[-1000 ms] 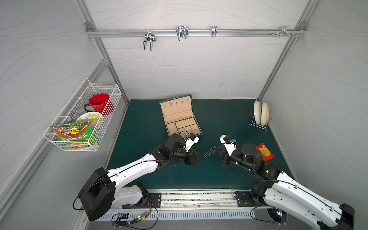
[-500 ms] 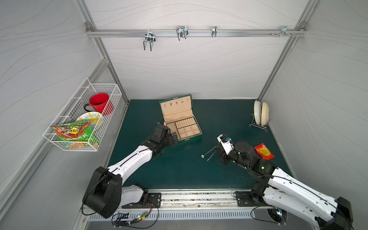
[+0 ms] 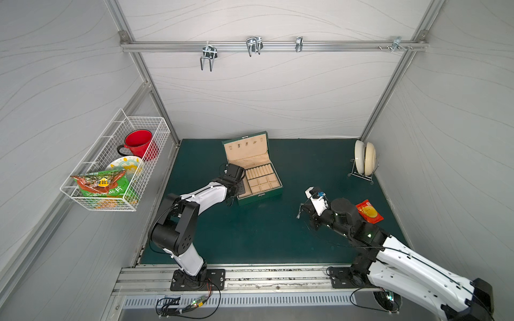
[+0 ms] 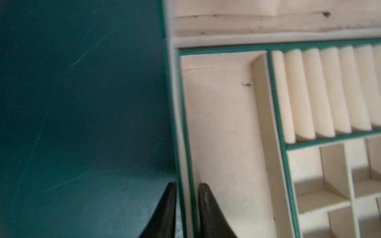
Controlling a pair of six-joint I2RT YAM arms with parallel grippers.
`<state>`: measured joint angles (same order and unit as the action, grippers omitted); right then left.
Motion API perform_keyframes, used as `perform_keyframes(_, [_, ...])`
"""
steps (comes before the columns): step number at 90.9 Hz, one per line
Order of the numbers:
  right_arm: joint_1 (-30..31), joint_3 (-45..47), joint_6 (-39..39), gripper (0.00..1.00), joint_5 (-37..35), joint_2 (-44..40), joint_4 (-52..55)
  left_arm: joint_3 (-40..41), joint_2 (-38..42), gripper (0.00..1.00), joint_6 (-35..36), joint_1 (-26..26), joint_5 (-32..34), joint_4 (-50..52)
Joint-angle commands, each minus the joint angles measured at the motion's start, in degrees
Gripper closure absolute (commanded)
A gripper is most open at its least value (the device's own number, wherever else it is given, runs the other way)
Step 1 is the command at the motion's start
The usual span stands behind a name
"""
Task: Put jewelry chain into jewelry box
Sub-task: Move the jewelry box to the center of the board.
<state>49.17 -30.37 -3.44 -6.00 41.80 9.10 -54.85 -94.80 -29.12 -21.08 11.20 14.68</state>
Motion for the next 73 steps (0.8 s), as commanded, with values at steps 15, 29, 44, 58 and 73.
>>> perform_keyframes(15, [0.23, -1.09, -0.56, 1.0, 0.54, 1.09, -2.32, 6.54, 9.24, 0.95, 0.52, -5.9, -1.36, 4.09])
perform_keyframes(29, [0.23, -1.57, -0.99, 0.99, 1.35, 1.31, -1.74, 10.71, 15.67, 0.93, -4.7, -13.2, -0.96, 8.02])
perform_keyframes(44, [0.3, -3.05, -2.12, 0.99, 1.24, -0.94, 4.08, 12.44, 21.96, 0.83, -9.03, -18.35, -0.26, 11.46])
perform_keyframes(58, [0.31, -5.64, -1.64, 0.99, 3.13, -2.74, 10.3, 9.58, 29.06, 0.35, -1.46, -18.3, 7.62, 14.37])
perform_keyframes(73, [0.32, -8.37, -0.68, 0.99, 6.6, -2.7, 13.28, 7.3, 33.73, 0.35, 20.5, -17.24, 0.41, 2.97])
